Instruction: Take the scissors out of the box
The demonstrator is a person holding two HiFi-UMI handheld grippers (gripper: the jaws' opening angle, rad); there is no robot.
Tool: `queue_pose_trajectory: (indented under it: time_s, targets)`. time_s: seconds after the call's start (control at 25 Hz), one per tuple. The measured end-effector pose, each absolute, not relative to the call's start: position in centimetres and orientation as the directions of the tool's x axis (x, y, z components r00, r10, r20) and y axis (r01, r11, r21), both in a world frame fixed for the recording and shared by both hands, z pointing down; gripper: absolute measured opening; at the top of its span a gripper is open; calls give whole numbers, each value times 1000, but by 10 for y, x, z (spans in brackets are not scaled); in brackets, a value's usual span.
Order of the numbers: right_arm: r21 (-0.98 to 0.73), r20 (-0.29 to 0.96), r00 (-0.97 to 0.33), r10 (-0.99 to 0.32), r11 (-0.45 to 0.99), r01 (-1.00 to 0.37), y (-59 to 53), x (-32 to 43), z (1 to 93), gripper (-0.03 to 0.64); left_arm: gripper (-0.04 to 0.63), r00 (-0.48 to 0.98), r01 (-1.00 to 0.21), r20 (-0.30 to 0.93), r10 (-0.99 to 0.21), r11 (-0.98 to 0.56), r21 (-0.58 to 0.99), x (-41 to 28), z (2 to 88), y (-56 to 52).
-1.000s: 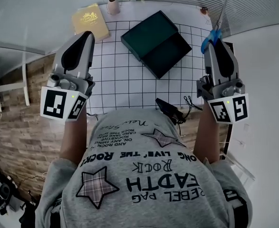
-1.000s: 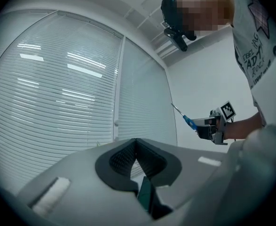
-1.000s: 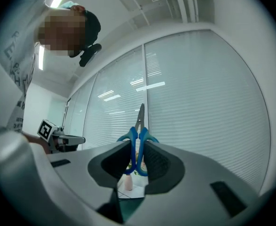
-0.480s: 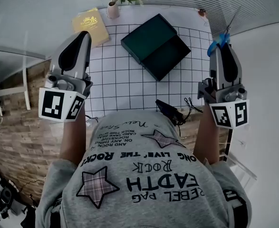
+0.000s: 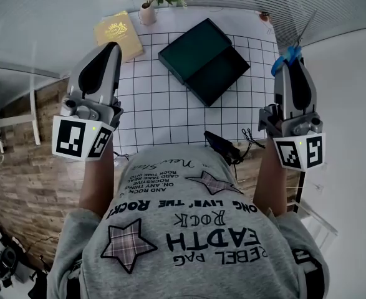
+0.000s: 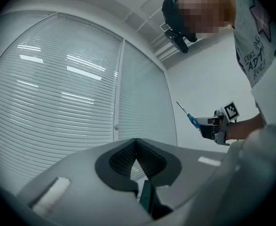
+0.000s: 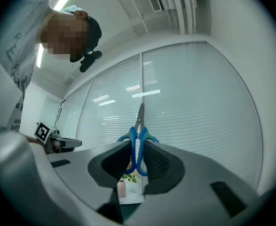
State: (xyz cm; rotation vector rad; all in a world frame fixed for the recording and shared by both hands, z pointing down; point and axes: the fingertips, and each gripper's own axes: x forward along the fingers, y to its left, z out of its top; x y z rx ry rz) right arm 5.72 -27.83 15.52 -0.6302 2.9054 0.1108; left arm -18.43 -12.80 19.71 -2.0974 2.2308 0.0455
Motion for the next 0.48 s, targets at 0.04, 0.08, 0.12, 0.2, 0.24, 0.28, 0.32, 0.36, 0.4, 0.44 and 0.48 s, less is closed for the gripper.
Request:
queue_pose_trajectory:
  time_s: [0.04,0.08,0.12,0.2,0.24,0.28,0.32,0.36,0.4,0.44,0.48]
  targets:
    - [38,-177,-897,-404,908,-417,-278,58,156,95,9,-58,-998,-78,-995,61,-32,-183,197,-128]
    - [39,-177,-898,-404,908,-416,-278,58,156,95,9,-57,-998,-77,-995,59,-32,-182,198,-128]
    - [41,-177,-898,-403,908,-416,-277,58,157,95,9,-56,-998,-76,-996,58,-33,-181,199,-129]
    - [43,-178,-898,-403,908,-417,-277,60,158,95,9,-54,-998,-72,-996,56,-33,-179,200,-129]
    - [43,-179,-897,-404,908,-417,-276,60,158,95,9,-53,-998,-69,-996,56,-33,-178,201,-129]
    - [42,-179,-897,-405,907,-418,-276,61,158,95,9,-53,-998,-67,-996,55,-32,-178,201,-129]
    - [42,-178,-897,-405,907,-419,-276,61,158,95,9,-53,-998,-66,-996,55,-32,-178,202,-129]
    - [43,-178,-896,-406,907,-419,-276,61,158,95,9,-53,-998,-65,-996,56,-31,-178,202,-129]
    - [43,-178,-896,-407,906,-421,-276,61,158,95,9,-54,-998,-65,-996,56,-31,-178,202,-129]
    - [43,-178,-895,-409,906,-422,-276,61,159,95,9,-54,-998,-64,-996,56,-31,-178,202,-129]
    - [43,-178,-895,-410,905,-423,-276,62,159,95,9,-54,-998,-63,-997,56,-32,-178,203,-130]
